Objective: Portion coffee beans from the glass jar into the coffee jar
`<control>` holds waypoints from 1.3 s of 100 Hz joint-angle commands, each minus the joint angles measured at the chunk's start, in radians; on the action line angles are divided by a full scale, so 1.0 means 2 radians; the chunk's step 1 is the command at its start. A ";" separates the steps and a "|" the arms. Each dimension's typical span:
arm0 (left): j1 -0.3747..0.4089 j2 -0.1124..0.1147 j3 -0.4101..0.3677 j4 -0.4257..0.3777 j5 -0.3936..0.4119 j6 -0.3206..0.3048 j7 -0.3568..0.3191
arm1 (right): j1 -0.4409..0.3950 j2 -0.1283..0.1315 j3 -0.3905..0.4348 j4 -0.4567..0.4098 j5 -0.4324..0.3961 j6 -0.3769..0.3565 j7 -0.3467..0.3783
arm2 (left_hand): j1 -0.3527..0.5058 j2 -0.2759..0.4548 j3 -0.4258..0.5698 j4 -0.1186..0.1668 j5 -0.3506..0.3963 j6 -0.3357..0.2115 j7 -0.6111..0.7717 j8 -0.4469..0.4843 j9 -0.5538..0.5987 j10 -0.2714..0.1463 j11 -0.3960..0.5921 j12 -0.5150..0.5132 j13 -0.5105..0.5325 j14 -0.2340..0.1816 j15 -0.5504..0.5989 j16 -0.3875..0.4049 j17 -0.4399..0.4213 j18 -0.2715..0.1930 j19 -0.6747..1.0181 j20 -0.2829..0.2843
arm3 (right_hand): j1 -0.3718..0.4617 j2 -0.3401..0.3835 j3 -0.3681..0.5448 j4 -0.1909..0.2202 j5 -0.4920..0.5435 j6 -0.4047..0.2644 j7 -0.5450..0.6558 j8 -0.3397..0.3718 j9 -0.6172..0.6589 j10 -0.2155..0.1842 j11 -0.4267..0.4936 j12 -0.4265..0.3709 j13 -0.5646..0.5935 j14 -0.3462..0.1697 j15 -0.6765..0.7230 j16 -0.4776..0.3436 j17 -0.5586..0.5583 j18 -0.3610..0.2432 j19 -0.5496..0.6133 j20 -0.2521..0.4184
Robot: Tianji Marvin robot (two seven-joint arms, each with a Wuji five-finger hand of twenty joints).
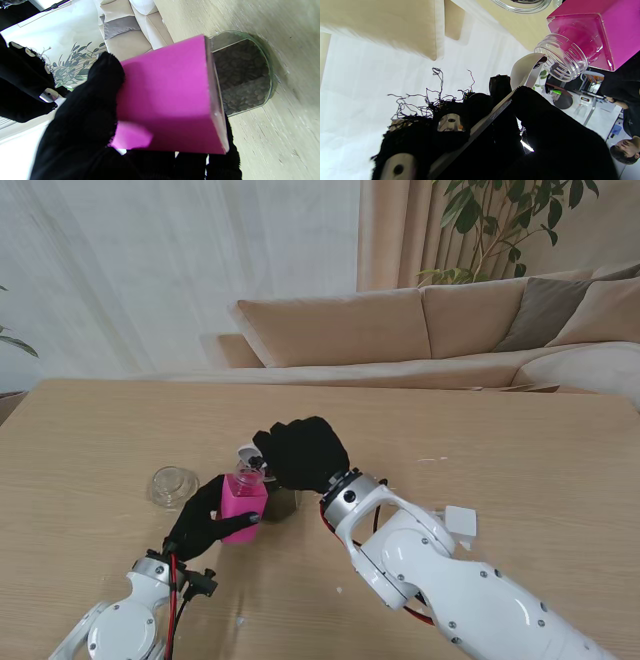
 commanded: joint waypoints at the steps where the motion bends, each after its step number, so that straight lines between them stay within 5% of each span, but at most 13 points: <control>1: 0.002 -0.004 0.001 -0.005 -0.001 0.001 -0.007 | -0.003 0.000 0.001 -0.005 -0.005 0.002 0.006 | 0.077 0.076 0.056 0.020 0.022 -0.058 0.066 0.023 0.013 -0.039 0.058 0.015 -0.012 -0.005 0.005 0.009 -0.004 -0.002 0.007 0.010 | 0.016 0.017 0.002 0.014 -0.005 -0.012 0.003 0.010 0.010 0.008 0.004 0.010 0.013 -0.011 0.019 0.003 0.022 -0.068 0.156 -0.006; 100: 0.002 -0.002 0.000 -0.004 0.000 -0.001 -0.012 | -0.010 0.001 0.007 -0.007 0.002 -0.006 0.003 | 0.079 0.075 0.055 0.021 0.022 -0.059 0.067 0.023 0.014 -0.042 0.054 0.017 -0.011 -0.006 0.003 0.008 -0.003 -0.002 0.005 0.008 | 0.016 0.018 0.000 0.014 -0.006 -0.014 0.002 0.011 0.009 0.007 0.002 0.011 0.012 -0.012 0.018 0.004 0.022 -0.070 0.156 -0.008; 116: 0.001 -0.002 -0.001 -0.005 -0.001 -0.002 -0.013 | -0.010 0.002 0.011 -0.012 0.020 -0.031 0.020 | 0.080 0.075 0.055 0.021 0.022 -0.059 0.066 0.023 0.014 -0.042 0.054 0.017 -0.011 -0.006 0.003 0.008 -0.003 -0.002 0.005 0.008 | 0.015 0.020 -0.001 0.014 -0.006 -0.015 0.001 0.011 0.009 0.005 0.002 0.011 0.011 -0.012 0.018 0.004 0.022 -0.070 0.156 -0.008; 130: 0.001 -0.002 -0.001 -0.004 0.000 -0.003 -0.014 | -0.010 0.001 0.009 -0.008 0.007 -0.013 0.008 | 0.079 0.075 0.055 0.021 0.022 -0.058 0.066 0.023 0.015 -0.042 0.054 0.018 -0.011 -0.005 0.003 0.007 -0.003 -0.002 0.005 0.008 | 0.015 0.019 -0.001 0.014 -0.006 -0.015 0.002 0.012 0.009 0.005 0.002 0.012 0.012 -0.013 0.018 0.004 0.022 -0.071 0.156 -0.008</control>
